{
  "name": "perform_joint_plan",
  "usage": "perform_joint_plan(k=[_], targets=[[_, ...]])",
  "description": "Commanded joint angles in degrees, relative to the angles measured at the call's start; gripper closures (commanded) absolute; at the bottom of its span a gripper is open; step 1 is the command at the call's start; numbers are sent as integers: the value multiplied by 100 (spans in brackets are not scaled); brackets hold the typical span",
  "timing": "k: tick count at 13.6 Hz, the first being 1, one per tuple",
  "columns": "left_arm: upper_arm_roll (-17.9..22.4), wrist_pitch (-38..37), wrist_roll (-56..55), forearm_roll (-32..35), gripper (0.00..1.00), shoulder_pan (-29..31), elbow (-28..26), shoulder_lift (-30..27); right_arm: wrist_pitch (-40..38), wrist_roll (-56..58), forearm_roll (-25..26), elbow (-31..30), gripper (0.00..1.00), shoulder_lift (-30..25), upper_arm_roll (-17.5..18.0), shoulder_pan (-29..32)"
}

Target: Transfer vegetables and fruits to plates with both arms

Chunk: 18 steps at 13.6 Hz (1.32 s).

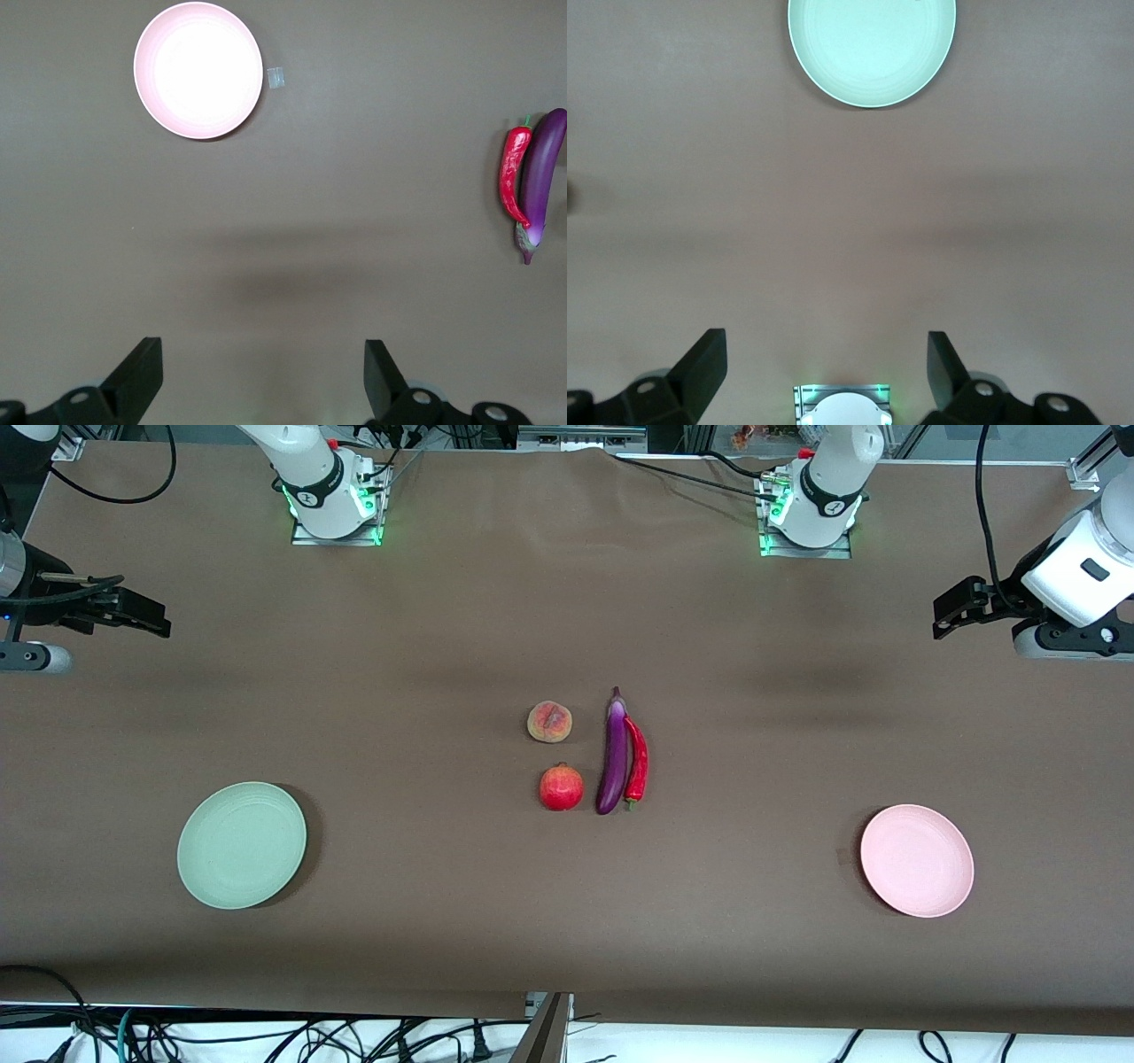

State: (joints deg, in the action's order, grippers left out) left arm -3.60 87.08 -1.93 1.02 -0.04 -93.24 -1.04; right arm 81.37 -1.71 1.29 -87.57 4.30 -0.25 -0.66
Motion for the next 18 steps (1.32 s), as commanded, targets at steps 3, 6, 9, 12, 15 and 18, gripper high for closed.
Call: perform_joint_plan(k=[3,6,9,12,15,18], targets=[[-26,-77,175,-146,0,48,-19,-107,-60,13,21,162,0,70,86,101],[-26,-69,175,-146,0,39,-10,-107,-60,4,21,162,0,70,86,101],[-9,-95,167,-155,0,39,-10,-107,-60,4,21,162,0,70,86,101],[-17,-227,149,-155,0,4,-19,-19,-60,4,21,162,0,62,86,92],[-17,-200,105,-155,0,-57,-10,95,-51,4,21,162,0,70,86,92],[-114,-192,122,-207,0,-101,-10,331,-51,4,21,162,0,70,86,92]])
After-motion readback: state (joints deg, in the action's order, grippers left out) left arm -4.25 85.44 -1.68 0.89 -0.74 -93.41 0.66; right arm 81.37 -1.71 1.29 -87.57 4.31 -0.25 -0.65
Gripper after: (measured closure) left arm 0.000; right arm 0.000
